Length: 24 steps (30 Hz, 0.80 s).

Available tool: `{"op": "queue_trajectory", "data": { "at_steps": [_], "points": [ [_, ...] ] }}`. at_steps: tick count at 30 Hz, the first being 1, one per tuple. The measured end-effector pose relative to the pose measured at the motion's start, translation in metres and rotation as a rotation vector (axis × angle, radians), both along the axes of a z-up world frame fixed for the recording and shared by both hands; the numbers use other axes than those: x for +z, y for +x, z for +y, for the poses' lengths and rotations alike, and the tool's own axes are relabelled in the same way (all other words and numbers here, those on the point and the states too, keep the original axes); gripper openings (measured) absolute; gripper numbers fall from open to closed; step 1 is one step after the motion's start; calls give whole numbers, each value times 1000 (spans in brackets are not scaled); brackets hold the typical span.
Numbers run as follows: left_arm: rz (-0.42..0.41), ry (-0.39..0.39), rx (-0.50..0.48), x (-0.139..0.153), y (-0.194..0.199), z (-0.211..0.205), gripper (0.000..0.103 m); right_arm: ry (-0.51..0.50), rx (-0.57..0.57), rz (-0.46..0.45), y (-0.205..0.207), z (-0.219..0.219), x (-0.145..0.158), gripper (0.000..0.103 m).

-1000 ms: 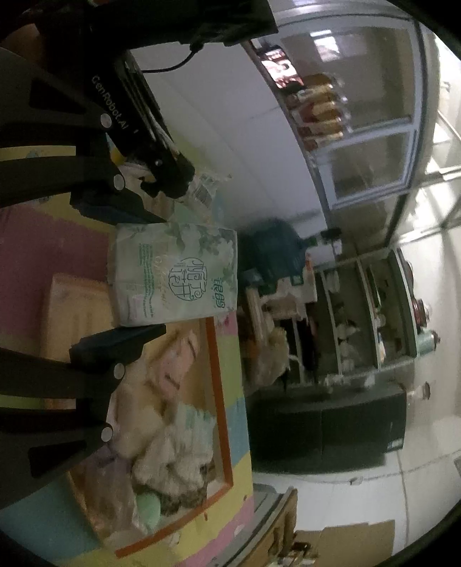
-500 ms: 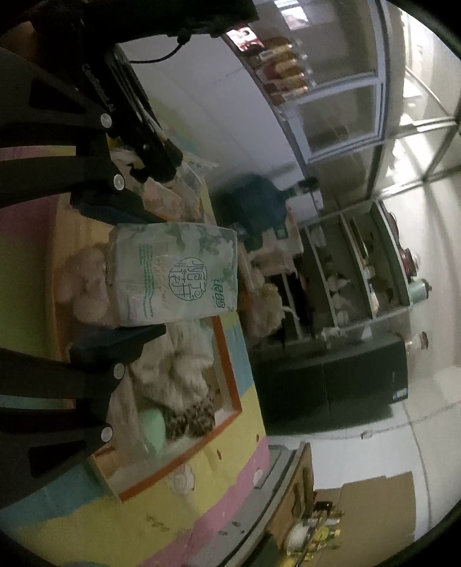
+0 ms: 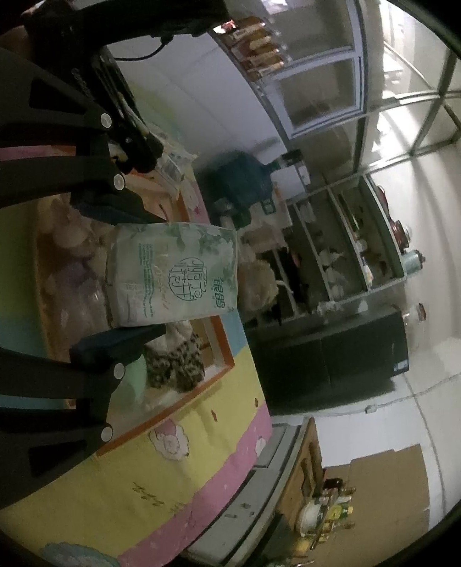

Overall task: Organize soft objects
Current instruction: 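Carry the snack bag with the left tool while the right tool carries the tissue pack to the tray, then open the left tool to drop the snack bag while the right tool releases the tissue pack in the tray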

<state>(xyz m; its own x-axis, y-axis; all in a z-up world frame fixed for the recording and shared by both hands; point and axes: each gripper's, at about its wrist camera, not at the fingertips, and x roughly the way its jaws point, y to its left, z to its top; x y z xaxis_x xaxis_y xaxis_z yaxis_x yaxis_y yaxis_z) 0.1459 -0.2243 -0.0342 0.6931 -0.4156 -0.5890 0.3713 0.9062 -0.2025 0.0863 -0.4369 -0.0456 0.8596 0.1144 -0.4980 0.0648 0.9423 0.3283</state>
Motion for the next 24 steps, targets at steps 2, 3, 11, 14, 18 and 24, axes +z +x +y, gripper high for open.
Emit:
{"op": "queue_trajectory", "data": {
  "at_steps": [2,3,11,14,18,24],
  "points": [
    [6,3,-8,-1,4,-6,40,1,-7,4,2,-3,-2,52],
    [8,4,-12,-3,6,-8,40,2,-10,5,4,-5,-3,52],
    [29,7,-27,-9,20,-22,40,6,-15,24,17,-13,-10,52],
    [47,4,-34,-14,26,-27,40,7,-11,32,22,-15,-13,52],
    [73,2,-43,-22,33,-31,40,12,-11,49,29,-18,-19,52],
    [105,1,-52,-33,43,-37,40,19,-7,76,39,-21,-28,52]
  ]
}}
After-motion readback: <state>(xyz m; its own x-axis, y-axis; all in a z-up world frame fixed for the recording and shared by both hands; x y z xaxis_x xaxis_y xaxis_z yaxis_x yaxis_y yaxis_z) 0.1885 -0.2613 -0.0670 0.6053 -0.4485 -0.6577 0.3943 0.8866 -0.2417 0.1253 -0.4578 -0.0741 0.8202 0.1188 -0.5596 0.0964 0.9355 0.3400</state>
